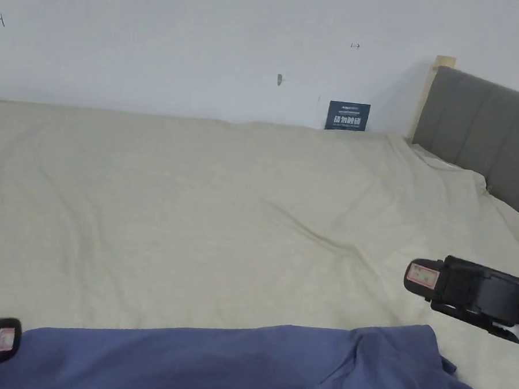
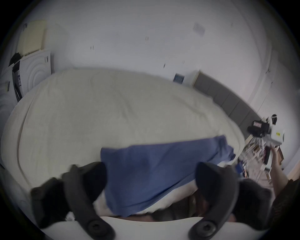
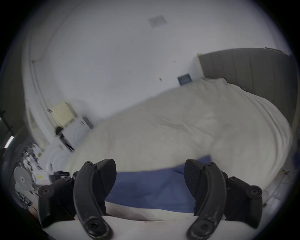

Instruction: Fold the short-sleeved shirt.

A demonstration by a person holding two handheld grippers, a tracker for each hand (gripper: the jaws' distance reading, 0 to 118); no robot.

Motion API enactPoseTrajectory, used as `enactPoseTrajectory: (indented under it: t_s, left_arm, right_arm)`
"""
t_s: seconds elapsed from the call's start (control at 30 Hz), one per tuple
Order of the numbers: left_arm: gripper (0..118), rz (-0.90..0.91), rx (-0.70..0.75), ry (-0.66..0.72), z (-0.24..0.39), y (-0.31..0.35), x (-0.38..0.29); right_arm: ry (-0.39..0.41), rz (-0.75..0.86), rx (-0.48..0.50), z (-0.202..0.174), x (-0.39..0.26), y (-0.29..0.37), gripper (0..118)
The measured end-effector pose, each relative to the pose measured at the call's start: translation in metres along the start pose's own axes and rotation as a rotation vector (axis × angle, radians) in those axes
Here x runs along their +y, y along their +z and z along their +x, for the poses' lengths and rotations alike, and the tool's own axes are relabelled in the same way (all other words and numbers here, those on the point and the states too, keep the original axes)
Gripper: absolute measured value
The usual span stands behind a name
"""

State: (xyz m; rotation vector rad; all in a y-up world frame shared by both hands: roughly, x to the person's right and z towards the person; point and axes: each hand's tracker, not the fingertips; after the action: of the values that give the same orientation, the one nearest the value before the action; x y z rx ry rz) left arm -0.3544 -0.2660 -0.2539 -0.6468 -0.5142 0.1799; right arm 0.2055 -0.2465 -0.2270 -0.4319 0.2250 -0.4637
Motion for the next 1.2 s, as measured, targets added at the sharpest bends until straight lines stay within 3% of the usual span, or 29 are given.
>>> enactPoseTrajectory:
  t_s: [0.07,0.1,0.13,0.17,0.2,0.23,0.27,0.37,0.43,0.53,0.67,0.7,0.73,0.77,0.8,0.83,0.87,0.9,0.93,1.07,1.2]
  left_arm:
    - [69,0.098,-0.012,0.007,0.011,0.004,-0.007]
    - [31,0.14,0.005,0.0,0.016,0.004,-0.011]
    - [6,0.157,0.01,0.002,0.02,0.003,-0.015]
    - [3,0.178,0.052,-0.009,0.023,0.004,-0.02]
    - [3,0.215,0.063,-0.031,0.026,0.004,-0.026]
    - [3,0.254,0.069,-0.026,0.029,0.006,-0.032]
    - [3,0.283,0.089,-0.028,0.032,0.008,-0.036]
    - [3,0.392,0.168,-0.037,0.041,0.016,-0.051]
    - [3,0.386,0.143,-0.031,0.037,0.022,-0.049]
    - [3,0.214,0.065,0.098,-0.005,0.023,-0.028]
    - [3,-0.136,-0.184,0.294,-0.104,-0.005,-0.008]
    - [4,-0.193,-0.218,0.328,-0.125,-0.013,-0.01]
    - [16,-0.231,-0.248,0.352,-0.142,-0.021,-0.011]
    - [42,-0.261,-0.269,0.388,-0.159,-0.027,-0.015]
    - [84,-0.282,-0.279,0.435,-0.175,-0.032,-0.018]
    - [84,-0.297,-0.292,0.472,-0.188,-0.037,-0.021]
    - [93,-0.317,-0.307,0.5,-0.194,-0.044,-0.026]
    - [110,-0.319,-0.309,0.508,-0.201,-0.049,-0.03]
    - [115,-0.297,-0.331,0.518,-0.208,-0.053,-0.033]
    - [117,-0.37,-0.485,0.592,-0.22,-0.081,-0.052]
    - [118,-0.332,-0.608,0.608,-0.211,-0.099,-0.053]
  right_arm:
    - [0.041,0.054,0.056,-0.014,-0.012,-0.001,85]
    - [0.072,0.101,0.047,-0.022,-0.021,-0.002,60]
    - [0.082,0.145,0.024,-0.027,-0.029,-0.004,17]
    - [0.081,0.163,-0.051,-0.031,-0.041,-0.008,0]
    - [0.046,0.194,-0.081,-0.033,-0.052,-0.01,0]
    - [0.023,0.181,-0.025,-0.031,-0.059,-0.014,0]
    - [0.023,0.173,0.007,-0.031,-0.064,-0.017,0]
    - [0.079,0.167,-0.063,-0.039,-0.071,-0.022,0]
    - [0.079,0.142,-0.033,-0.044,-0.068,-0.021,0]
    - [0.091,0.121,-0.025,-0.05,-0.074,-0.025,0]
    - [0.09,0.074,0.013,-0.057,-0.068,-0.028,0]
    - [0.092,0.066,0.024,-0.065,-0.063,-0.028,0]
    - [0.095,0.056,0.034,-0.068,-0.063,-0.03,0]
    - [0.102,0.04,0.045,-0.07,-0.064,-0.033,0]
    - [0.107,0.028,0.052,-0.072,-0.066,-0.036,0]
    - [0.108,0.023,0.054,-0.072,-0.064,-0.038,0]
    - [0.11,0.016,0.056,-0.073,-0.065,-0.041,0]
    - [0.108,0.005,0.059,-0.073,-0.066,-0.044,0]
    - [0.1,-0.016,0.062,-0.072,-0.066,-0.048,0]
    - [0.057,-0.063,0.059,-0.07,-0.065,-0.058,0]
    - [0.04,-0.07,0.064,-0.071,-0.062,-0.064,0]
